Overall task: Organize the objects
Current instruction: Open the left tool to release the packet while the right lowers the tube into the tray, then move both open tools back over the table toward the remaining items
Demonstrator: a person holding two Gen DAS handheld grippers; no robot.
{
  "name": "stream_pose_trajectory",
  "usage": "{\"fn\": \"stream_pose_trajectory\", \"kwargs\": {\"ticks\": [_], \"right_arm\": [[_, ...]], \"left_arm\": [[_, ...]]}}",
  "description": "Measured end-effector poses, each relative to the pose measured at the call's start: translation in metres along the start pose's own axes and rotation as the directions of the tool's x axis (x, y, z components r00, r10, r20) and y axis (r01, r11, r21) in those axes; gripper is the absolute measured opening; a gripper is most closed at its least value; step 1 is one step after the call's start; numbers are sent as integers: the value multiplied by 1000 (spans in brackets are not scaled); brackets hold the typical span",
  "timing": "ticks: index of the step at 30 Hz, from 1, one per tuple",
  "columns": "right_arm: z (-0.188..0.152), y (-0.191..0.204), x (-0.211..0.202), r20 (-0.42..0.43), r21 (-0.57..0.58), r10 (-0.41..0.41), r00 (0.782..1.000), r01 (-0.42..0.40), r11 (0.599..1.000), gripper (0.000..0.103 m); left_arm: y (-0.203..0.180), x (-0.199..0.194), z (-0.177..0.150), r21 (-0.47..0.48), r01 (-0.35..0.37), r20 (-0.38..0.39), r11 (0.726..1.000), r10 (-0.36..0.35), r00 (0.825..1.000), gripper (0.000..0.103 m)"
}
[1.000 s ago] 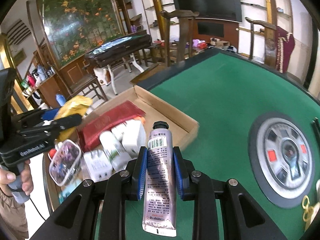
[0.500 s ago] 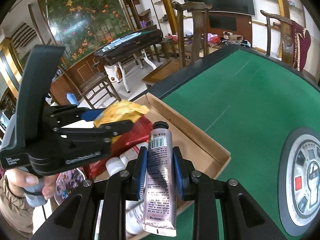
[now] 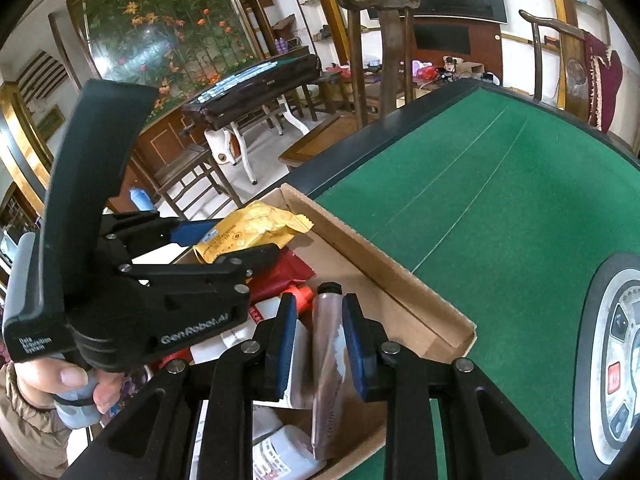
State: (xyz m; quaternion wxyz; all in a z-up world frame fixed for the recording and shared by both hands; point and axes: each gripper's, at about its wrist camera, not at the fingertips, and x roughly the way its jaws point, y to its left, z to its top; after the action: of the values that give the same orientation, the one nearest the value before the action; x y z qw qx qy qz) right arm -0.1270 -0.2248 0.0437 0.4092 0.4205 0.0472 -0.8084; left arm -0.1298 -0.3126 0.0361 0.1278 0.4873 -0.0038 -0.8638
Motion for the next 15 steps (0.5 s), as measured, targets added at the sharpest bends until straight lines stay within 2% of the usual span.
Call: {"fn": "stream_pose_trajectory", "kwargs": {"ticks": [5,8,10,13,15], "right_arm": [[-2,1,-10,23,-14,-8,1000,8,1000,26],[-4,2,-19,35,-19,-11,999,11,1000,28],[-7,4,-26,46,-24,-14,999,15,1000,34],[-15,2,-41,64,-14,-18,998,19,1000,58],[-24,-2,-56,84,0,-12,996,12,1000,78]], "left_arm": [[-5,1,-1,9,-23,5,1000,23,1000,46],[-6,-2,-2,12,-43,11,999,43,999,57],[-7,-5,-4,13,-48,20,999,47,999,64],[-8,-13,-9,6,-40,18,999,40,999,66],[-7,-19,-12,-2,-32,17,999,32,999,66]]}}
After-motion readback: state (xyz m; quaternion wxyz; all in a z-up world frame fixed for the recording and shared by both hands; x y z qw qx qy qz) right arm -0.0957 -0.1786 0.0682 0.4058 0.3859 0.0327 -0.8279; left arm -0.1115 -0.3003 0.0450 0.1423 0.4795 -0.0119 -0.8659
